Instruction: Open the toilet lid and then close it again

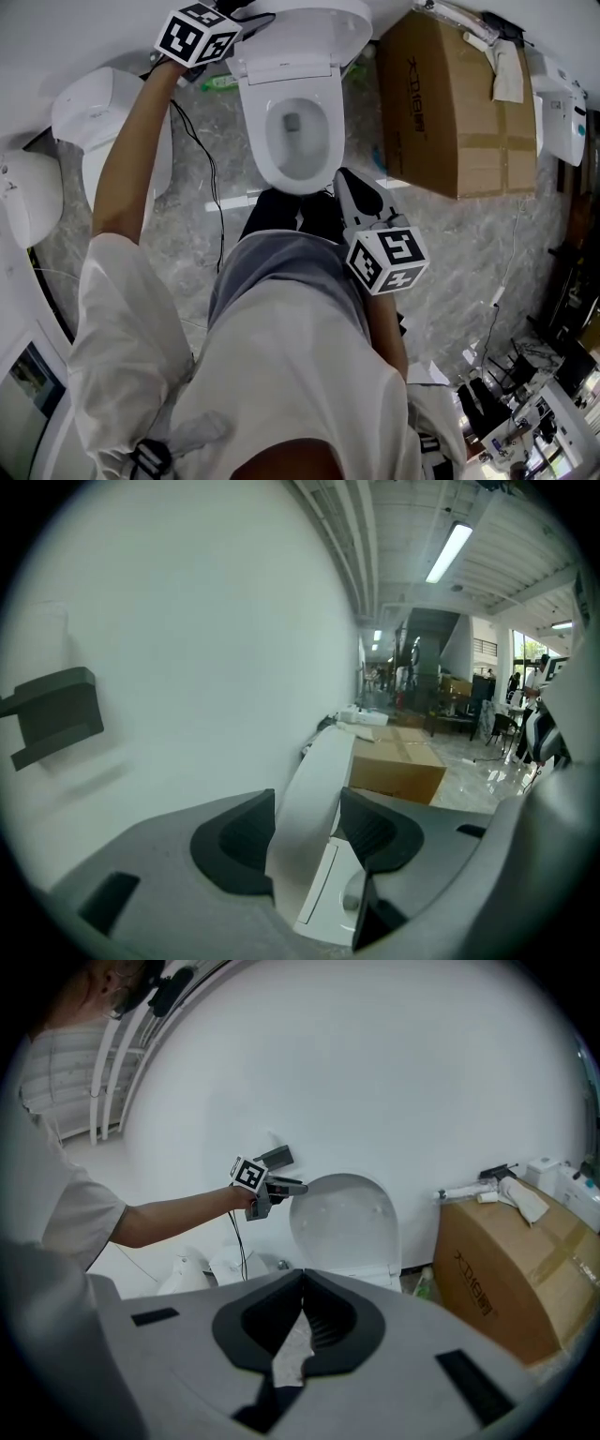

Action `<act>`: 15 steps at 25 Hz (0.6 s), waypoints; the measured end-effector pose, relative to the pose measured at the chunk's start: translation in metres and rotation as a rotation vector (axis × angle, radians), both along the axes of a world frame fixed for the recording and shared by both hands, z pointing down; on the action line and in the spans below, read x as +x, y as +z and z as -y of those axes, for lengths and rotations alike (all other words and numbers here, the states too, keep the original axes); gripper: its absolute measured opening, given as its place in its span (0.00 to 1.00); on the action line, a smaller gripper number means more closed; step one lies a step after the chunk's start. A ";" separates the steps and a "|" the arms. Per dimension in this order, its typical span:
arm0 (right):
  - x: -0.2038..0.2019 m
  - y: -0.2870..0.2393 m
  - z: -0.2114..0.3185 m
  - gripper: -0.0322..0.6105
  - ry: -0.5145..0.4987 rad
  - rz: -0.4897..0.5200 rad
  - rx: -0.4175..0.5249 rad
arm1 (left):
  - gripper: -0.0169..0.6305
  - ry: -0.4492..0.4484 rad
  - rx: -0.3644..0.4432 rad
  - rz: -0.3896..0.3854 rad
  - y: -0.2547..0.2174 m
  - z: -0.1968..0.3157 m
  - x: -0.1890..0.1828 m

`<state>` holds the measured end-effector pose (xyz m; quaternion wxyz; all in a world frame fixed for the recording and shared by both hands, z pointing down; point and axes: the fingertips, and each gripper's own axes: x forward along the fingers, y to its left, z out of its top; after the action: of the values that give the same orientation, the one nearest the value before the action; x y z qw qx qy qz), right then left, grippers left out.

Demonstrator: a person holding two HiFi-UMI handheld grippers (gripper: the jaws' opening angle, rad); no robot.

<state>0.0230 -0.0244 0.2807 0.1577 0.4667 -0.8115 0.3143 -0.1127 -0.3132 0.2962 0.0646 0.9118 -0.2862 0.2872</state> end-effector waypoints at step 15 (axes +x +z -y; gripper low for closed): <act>0.014 -0.006 -0.004 0.07 0.023 -0.008 0.033 | 0.35 0.016 0.077 0.013 0.008 -0.054 0.009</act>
<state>0.0367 -0.0209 0.2746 0.1494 0.4798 -0.8106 0.3007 -0.1034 -0.2589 0.3041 0.0251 0.9141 -0.2901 0.2823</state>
